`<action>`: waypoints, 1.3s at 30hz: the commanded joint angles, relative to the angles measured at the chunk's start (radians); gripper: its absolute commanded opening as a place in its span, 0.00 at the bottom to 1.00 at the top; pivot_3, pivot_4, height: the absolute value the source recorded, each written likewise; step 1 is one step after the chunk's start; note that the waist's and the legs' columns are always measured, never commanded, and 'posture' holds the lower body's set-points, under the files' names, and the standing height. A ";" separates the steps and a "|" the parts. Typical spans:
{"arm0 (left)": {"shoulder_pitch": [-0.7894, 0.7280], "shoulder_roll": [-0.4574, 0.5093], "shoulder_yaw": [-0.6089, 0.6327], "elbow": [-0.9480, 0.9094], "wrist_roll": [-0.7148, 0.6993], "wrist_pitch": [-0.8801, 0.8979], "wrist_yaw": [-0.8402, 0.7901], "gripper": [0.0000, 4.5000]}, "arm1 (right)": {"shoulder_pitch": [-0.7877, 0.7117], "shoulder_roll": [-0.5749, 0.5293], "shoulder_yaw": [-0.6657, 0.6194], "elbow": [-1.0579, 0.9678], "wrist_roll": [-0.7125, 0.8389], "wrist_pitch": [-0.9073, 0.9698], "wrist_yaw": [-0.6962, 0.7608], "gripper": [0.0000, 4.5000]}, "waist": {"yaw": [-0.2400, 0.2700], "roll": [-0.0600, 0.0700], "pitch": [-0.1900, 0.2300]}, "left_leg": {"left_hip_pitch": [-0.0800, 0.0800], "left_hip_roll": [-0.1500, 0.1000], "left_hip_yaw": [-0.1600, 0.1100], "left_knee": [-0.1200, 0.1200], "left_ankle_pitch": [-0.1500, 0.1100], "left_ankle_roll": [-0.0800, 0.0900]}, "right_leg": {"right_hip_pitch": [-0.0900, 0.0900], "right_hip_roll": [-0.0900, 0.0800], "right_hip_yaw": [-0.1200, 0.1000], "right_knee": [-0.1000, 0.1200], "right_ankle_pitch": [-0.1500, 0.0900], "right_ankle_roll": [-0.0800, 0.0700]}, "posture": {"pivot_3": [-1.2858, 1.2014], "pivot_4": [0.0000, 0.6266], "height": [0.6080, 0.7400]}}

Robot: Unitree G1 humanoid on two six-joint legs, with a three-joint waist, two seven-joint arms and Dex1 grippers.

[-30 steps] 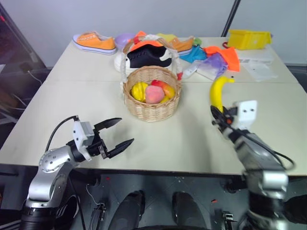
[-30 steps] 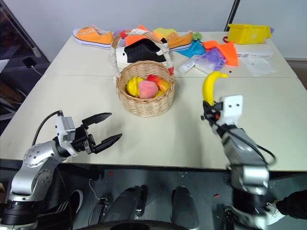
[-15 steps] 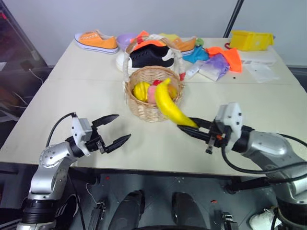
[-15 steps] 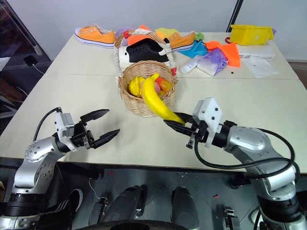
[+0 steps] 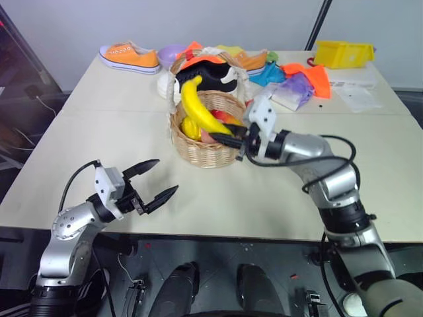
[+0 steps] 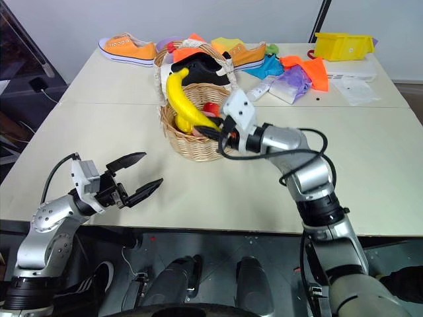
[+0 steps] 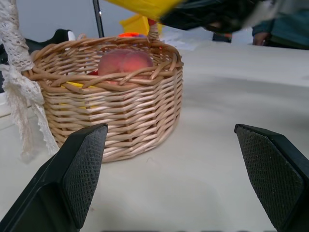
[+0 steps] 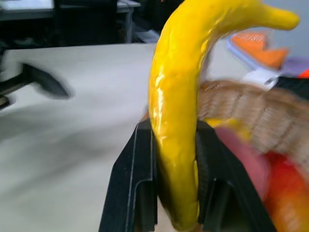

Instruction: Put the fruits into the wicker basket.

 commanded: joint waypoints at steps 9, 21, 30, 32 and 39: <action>-0.012 -0.006 -0.006 -0.038 0.003 -0.012 0.024 1.00 | -0.136 0.071 -0.013 0.134 -0.063 0.014 -0.051 0.08 | -0.003 0.000 0.000 | 0.000 0.000 0.000 0.000 0.000 0.000 | -0.001 0.000 0.000 0.002 0.000 0.000 | 0.52 0.24 1.00; -0.021 0.000 -0.010 -0.034 -0.003 -0.005 0.021 1.00 | -0.041 0.037 -0.073 -0.026 -0.003 0.105 -0.049 0.69 | -0.002 0.000 0.000 | 0.000 0.000 0.000 0.000 0.000 0.000 | -0.001 0.000 0.001 0.003 0.000 0.000 | 0.52 0.24 1.00; 0.004 0.009 0.024 -0.056 -0.026 0.007 0.032 1.00 | 0.302 -0.019 -0.272 -0.390 0.139 0.118 -0.078 0.69 | 0.001 0.000 0.000 | 0.000 -0.001 0.000 0.000 0.000 0.000 | -0.001 -0.001 0.001 0.003 0.000 0.000 | 0.52 0.24 1.00; 0.007 0.009 0.035 -0.051 -0.025 0.004 0.036 1.00 | 0.396 -0.009 -0.300 -0.439 0.140 0.097 -0.107 0.69 | 0.000 0.000 0.000 | 0.000 0.000 0.000 0.000 0.000 0.000 | 0.000 -0.001 0.001 0.003 0.000 0.000 | 0.52 0.24 1.00; -0.023 0.011 0.074 -0.012 -0.022 0.004 0.058 1.00 | 0.435 0.075 -0.284 -0.398 0.003 -0.034 -0.304 0.69 | -0.002 0.000 0.000 | 0.002 0.000 0.001 0.002 0.000 0.000 | 0.000 0.000 0.002 0.006 -0.002 -0.003 | 0.52 0.24 1.00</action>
